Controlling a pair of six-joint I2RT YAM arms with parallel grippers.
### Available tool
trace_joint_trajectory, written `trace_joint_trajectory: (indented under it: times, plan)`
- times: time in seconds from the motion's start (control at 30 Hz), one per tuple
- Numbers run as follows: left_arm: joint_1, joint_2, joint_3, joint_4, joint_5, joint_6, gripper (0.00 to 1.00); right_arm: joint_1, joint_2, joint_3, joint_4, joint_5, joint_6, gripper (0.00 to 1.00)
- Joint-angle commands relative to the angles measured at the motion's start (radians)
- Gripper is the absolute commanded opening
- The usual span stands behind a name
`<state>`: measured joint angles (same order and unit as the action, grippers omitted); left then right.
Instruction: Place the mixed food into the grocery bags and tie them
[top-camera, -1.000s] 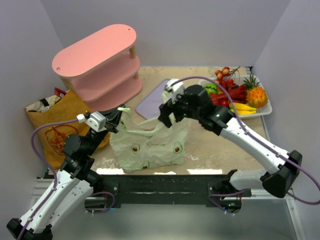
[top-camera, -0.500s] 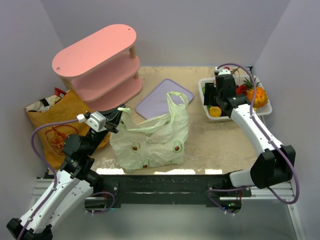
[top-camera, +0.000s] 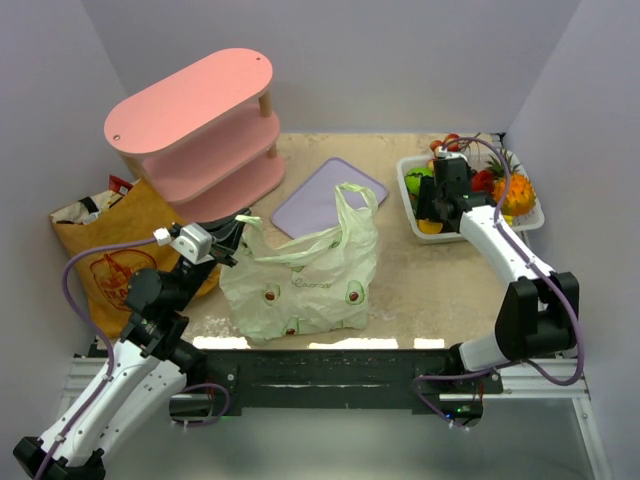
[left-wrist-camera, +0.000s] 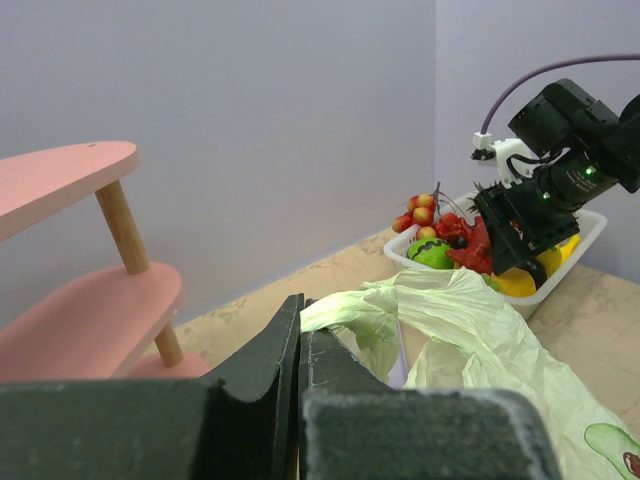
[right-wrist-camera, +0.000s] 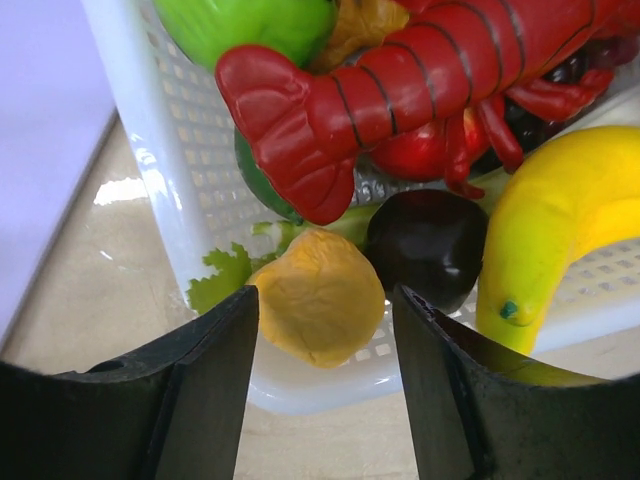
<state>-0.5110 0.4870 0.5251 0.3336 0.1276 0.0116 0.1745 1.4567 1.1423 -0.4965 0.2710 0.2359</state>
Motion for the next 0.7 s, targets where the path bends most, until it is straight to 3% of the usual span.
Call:
trace_joint_trajectory:
  times: [0.0,0.1,0.2,0.3,0.33,0.43,0.67]
  plan:
    - [0.003,0.004,0.015,0.036,0.01,0.014,0.0,-0.001,0.014,-0.018,0.033,-0.019,0.017,0.66]
    - [0.003,0.007,0.015,0.035,0.009,0.014,0.0,-0.001,0.027,-0.024,0.032,-0.009,0.022,0.79]
    - [0.003,0.002,0.015,0.035,0.007,0.016,0.0,-0.003,0.047,-0.035,0.038,0.022,0.022,0.81]
    - [0.003,0.005,0.015,0.035,0.006,0.016,0.0,-0.007,0.065,-0.044,0.058,0.024,0.02,0.69]
    - [0.003,0.005,0.015,0.035,0.006,0.016,0.0,-0.009,0.067,-0.044,0.059,0.013,0.022,0.6]
    - [0.003,0.005,0.015,0.033,0.004,0.018,0.0,-0.009,0.048,-0.044,0.059,0.007,0.019,0.46]
    - [0.003,0.007,0.013,0.035,0.007,0.016,0.0,0.02,-0.169,0.023,-0.017,0.019,0.025,0.28]
